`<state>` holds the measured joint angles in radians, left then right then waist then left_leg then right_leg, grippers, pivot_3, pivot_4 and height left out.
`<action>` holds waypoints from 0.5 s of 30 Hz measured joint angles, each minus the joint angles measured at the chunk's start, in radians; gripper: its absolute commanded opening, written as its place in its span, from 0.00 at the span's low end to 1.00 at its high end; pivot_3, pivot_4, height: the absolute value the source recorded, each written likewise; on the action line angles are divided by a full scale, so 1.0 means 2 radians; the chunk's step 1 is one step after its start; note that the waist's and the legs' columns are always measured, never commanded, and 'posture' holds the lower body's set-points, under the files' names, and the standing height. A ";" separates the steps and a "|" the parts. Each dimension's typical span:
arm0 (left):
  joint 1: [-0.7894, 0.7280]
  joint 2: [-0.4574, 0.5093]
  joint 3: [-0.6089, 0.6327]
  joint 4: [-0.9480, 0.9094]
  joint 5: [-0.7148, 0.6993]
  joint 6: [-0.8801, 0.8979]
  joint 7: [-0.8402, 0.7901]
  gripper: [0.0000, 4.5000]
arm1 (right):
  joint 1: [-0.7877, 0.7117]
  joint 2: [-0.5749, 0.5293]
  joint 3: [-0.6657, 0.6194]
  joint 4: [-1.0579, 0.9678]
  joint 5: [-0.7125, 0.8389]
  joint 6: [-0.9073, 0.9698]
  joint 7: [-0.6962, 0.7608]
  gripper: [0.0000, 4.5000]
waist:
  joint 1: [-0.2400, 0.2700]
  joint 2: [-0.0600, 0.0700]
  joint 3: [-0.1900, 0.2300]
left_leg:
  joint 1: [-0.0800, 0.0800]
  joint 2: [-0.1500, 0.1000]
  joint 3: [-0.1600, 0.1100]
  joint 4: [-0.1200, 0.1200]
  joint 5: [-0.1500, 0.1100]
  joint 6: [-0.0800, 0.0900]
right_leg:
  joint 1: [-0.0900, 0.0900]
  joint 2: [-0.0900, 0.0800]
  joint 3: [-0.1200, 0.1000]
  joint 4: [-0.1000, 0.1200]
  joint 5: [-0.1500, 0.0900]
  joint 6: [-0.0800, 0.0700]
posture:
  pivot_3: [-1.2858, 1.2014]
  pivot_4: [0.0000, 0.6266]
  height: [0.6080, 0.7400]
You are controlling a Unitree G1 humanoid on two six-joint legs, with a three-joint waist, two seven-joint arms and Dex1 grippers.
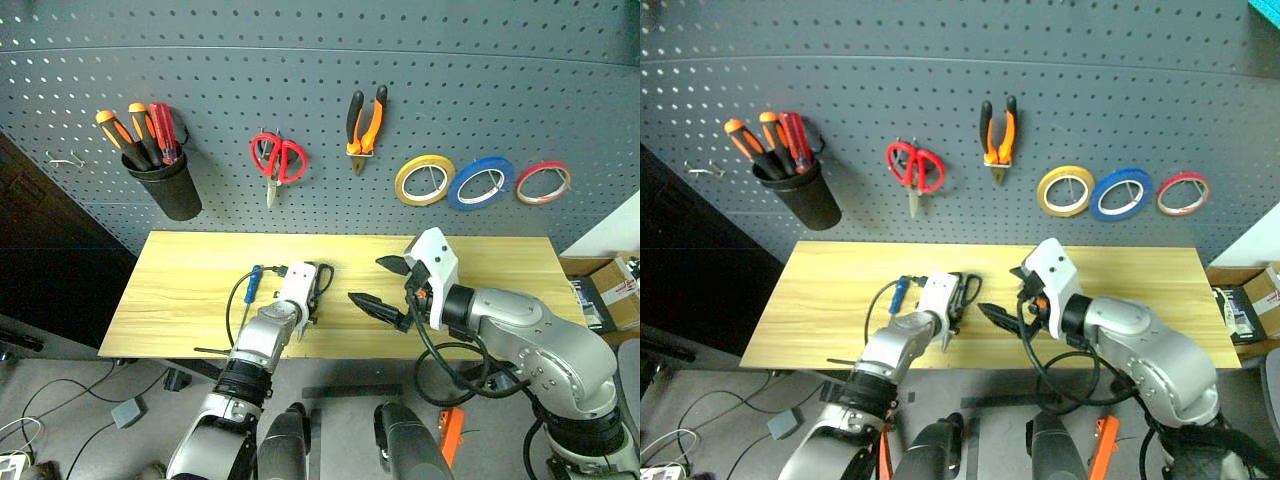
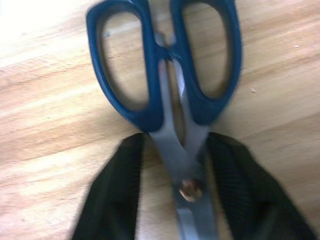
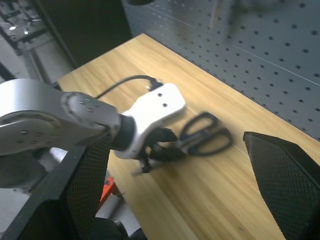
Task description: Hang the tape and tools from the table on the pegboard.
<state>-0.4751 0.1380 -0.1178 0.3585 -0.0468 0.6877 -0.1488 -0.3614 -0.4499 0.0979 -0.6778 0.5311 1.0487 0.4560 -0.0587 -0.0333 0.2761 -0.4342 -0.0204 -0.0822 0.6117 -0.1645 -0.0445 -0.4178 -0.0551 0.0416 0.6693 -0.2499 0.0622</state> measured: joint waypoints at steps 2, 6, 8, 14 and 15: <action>0.012 0.008 0.005 -0.015 -0.009 0.001 -0.020 0.17 | 0.000 -0.003 0.000 0.000 -0.001 -0.003 0.000 1.00 | 0.000 0.000 0.000 | 0.000 0.000 0.000 -0.001 0.000 0.000 | 0.001 0.000 0.000 -0.002 0.000 0.000 | 0.48 0.40 1.00; 0.053 0.034 0.005 -0.063 -0.018 0.004 -0.058 0.16 | 0.011 -0.042 0.003 -0.004 -0.007 -0.029 0.016 1.00 | 0.000 0.000 0.000 | 0.000 0.000 0.000 -0.001 0.000 0.000 | 0.001 0.000 0.000 -0.004 0.000 0.000 | 0.48 0.40 1.00; 0.078 0.058 0.007 -0.093 -0.021 0.007 -0.075 0.16 | 0.022 -0.079 0.003 -0.016 -0.008 -0.040 0.041 1.00 | 0.000 0.000 0.000 | 0.000 0.000 0.000 -0.002 0.000 0.000 | 0.001 0.000 0.000 -0.005 0.000 0.000 | 0.48 0.40 1.00; 0.137 0.108 0.040 -0.234 -0.054 0.017 -0.122 0.15 | 0.040 -0.138 -0.003 -0.044 0.006 -0.058 0.098 1.00 | 0.001 -0.001 0.001 | 0.000 0.005 0.001 -0.001 0.000 0.000 | 0.002 0.000 0.000 -0.005 0.000 0.000 | 0.49 0.40 1.00; 0.142 0.113 0.048 -0.264 -0.062 0.004 -0.132 0.15 | 0.039 -0.141 -0.010 -0.044 0.011 -0.060 0.100 1.00 | 0.001 -0.001 0.001 | -0.001 0.005 0.002 -0.001 0.000 0.000 | 0.002 0.000 -0.001 -0.005 0.001 -0.001 | 0.49 0.40 1.00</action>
<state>-0.1903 0.3642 -0.0212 -0.1705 -0.1709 0.6962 -0.4120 -0.2831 -0.7316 0.0778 -0.7653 0.5521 0.9296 0.6558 -0.0561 -0.0361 0.2778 -0.4353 -0.0095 -0.0786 0.6091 -0.1652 -0.0450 -0.4147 -0.0548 0.0406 0.6583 -0.2488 0.0610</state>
